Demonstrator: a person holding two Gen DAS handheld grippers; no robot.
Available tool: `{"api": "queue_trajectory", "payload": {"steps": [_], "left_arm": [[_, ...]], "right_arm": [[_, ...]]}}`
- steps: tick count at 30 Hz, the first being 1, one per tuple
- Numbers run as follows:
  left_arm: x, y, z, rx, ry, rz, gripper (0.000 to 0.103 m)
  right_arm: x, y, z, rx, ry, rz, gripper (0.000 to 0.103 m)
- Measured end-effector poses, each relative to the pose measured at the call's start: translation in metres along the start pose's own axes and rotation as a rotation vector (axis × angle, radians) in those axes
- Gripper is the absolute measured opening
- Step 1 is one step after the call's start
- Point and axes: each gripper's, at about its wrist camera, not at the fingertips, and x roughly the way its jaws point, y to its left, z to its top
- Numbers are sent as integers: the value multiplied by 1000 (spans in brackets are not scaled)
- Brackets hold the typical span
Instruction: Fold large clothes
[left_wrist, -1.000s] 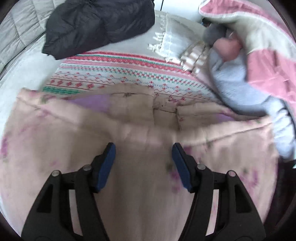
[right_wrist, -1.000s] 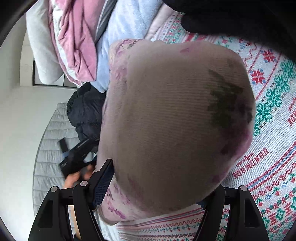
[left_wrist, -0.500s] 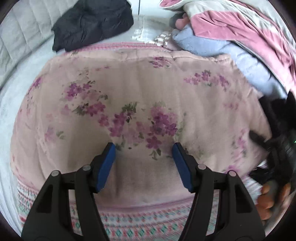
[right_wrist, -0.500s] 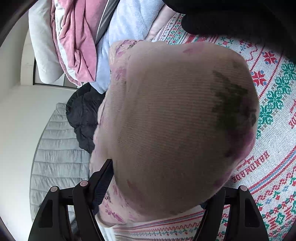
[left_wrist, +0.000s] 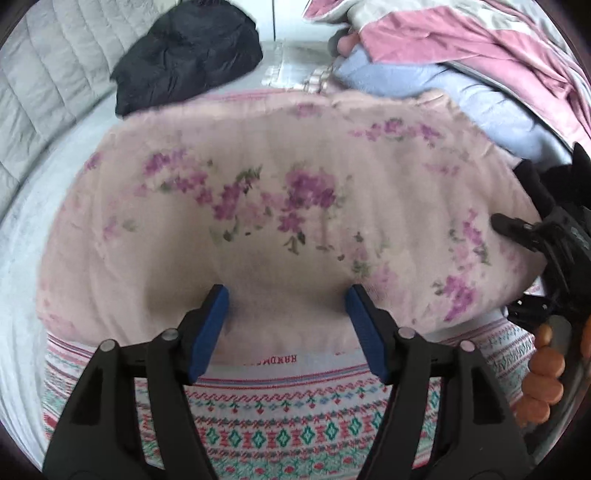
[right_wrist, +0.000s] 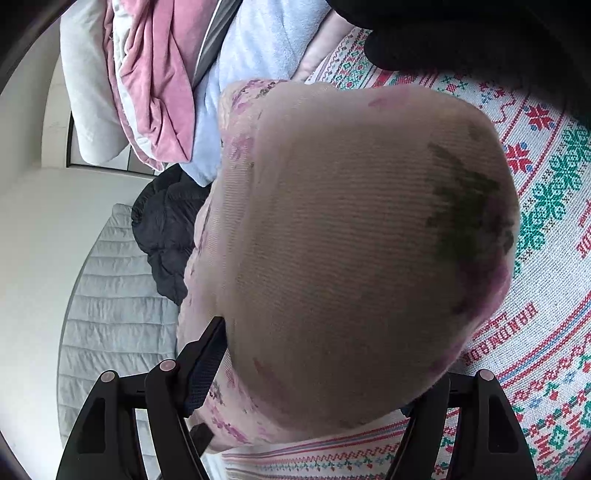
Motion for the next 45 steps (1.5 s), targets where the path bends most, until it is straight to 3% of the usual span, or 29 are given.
{"api": "queue_trajectory", "payload": {"steps": [2, 9, 20, 24, 29, 36, 39, 42, 45], "left_arm": [[3, 5, 1, -39, 7, -25, 70], [-15, 4, -1, -14, -14, -16, 70], [-9, 6, -3, -24, -3, -30, 70], [-9, 2, -6, -1, -5, -14, 70], [-8, 8, -2, -18, 19, -57, 70], [-25, 39, 14, -131, -73, -120, 70], [-6, 34, 14, -112, -22, -125, 70], [10, 25, 10, -75, -15, -75, 70], [8, 27, 14, -85, 8, -84, 70]], "right_arm": [[-1, 1, -1, -9, -5, -3, 77], [-3, 2, 2, 3, -1, 6, 77], [-4, 7, 2, -26, -18, 6, 75], [-9, 13, 1, -50, -40, 10, 65], [-14, 23, -5, -123, -72, -32, 49], [-19, 31, -7, -153, -92, -37, 46], [-25, 45, -12, -216, -122, -48, 44], [-30, 66, -21, -319, -145, -67, 43], [-34, 76, -27, -379, -168, -85, 43]]}}
